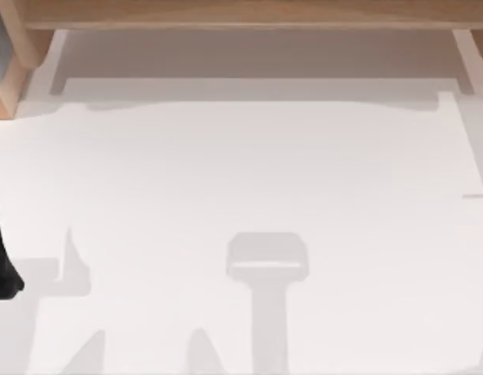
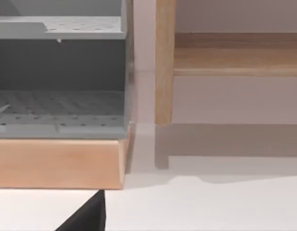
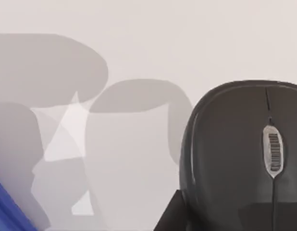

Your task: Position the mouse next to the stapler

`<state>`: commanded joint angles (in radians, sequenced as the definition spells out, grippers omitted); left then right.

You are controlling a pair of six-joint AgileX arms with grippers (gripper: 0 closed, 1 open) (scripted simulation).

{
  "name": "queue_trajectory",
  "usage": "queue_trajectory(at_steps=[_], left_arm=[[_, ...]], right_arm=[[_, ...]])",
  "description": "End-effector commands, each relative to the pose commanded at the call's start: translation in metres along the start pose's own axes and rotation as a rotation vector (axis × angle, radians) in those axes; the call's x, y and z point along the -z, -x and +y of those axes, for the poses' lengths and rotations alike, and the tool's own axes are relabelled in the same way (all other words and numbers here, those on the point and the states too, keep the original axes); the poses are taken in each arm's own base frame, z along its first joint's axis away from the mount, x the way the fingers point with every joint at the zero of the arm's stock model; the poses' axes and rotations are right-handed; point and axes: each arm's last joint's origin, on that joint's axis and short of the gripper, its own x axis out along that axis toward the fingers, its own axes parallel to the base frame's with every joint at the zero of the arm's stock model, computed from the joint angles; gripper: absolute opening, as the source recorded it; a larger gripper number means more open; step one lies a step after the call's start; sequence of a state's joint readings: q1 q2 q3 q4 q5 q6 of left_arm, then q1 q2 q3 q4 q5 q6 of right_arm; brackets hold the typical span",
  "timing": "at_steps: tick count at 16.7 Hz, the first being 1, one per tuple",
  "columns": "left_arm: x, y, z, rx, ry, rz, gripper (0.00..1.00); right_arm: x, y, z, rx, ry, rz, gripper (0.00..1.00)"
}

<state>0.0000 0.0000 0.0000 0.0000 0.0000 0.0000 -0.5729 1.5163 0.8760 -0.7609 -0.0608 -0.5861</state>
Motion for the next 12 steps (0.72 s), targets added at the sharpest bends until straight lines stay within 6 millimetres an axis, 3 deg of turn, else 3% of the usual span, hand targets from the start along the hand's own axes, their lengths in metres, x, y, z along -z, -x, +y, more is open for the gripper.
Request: queue_trajectory(at_steps=[12], left_arm=[[0.0, 0.0, 0.0, 0.0, 0.0, 0.0, 1.0]], right_arm=[[0.009, -0.021, 0.004, -0.042, -0.006, 0.074, 0.0]])
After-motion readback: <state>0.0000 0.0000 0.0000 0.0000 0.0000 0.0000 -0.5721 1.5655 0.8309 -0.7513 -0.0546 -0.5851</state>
